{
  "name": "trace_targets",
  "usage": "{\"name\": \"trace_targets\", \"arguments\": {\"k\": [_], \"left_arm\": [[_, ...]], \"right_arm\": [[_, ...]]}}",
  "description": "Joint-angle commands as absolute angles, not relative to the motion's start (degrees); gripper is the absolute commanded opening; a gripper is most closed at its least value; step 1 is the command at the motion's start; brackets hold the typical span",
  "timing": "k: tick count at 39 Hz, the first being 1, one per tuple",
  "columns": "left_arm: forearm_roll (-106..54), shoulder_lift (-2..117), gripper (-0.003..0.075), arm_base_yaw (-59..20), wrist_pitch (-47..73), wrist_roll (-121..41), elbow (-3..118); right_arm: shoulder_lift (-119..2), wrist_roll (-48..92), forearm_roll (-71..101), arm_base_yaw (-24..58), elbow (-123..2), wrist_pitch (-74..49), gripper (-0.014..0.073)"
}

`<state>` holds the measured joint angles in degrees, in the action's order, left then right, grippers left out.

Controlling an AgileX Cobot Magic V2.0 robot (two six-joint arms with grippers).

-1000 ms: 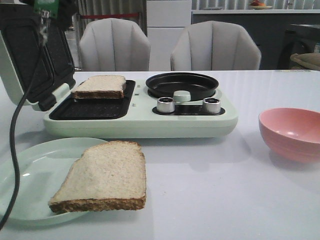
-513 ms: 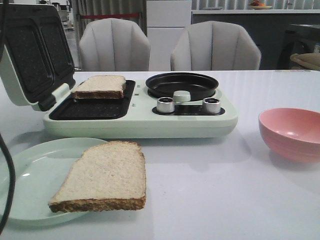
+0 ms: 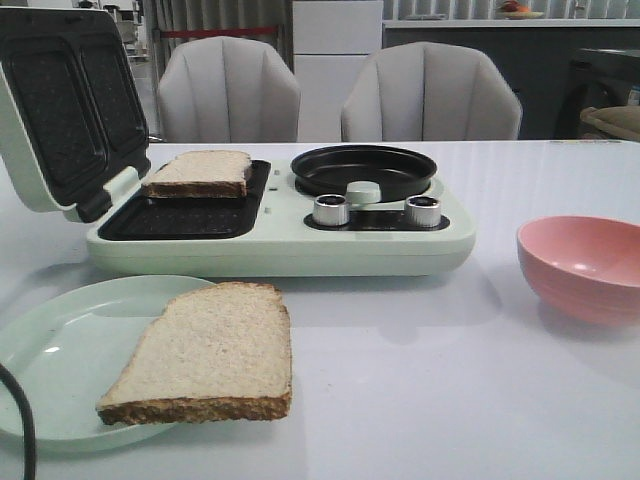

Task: Make breakfast with bread and shrimp
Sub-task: 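Withdraw the left gripper from the sandwich maker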

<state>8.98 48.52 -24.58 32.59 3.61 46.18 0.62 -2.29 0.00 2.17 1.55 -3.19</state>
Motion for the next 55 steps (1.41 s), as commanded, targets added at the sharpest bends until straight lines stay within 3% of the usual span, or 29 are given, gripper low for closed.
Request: {"name": "trace_targets", "arguments": {"k": [1, 28, 37, 43, 47, 55], "left_arm": [[6.6, 42.1, 0.0511, -24.4, 26.2, 4.5, 44.1], [-3.0, 1.0, 0.0511, -24.6, 23.9, 4.5, 23.1], [-3.0, -0.3, 0.0511, -24.6, 23.1, 4.5, 21.2], [-3.0, -0.3, 0.0511, -24.6, 22.4, 4.5, 21.2], [-3.0, -0.3, 0.0511, -24.6, 22.3, 4.5, 21.2], [-3.0, -0.3, 0.0511, -24.6, 22.2, 4.5, 21.2]], "right_arm": [[1.8, -1.9, -0.9, 2.0, 0.5, 1.1, 0.0153], [1.8, -1.9, -0.9, 2.0, 0.5, 1.1, 0.0153], [1.8, -1.9, -0.9, 2.0, 0.5, 2.2, 0.0153], [1.8, -3.2, 1.1, 2.1, 0.1, 12.0, 0.0153], [0.5, -4.2, 6.7, 2.1, -3.9, 5.5, 0.0153], [-9.0, 0.0, 1.4, 2.1, -17.5, -9.6, 0.0153]]}}
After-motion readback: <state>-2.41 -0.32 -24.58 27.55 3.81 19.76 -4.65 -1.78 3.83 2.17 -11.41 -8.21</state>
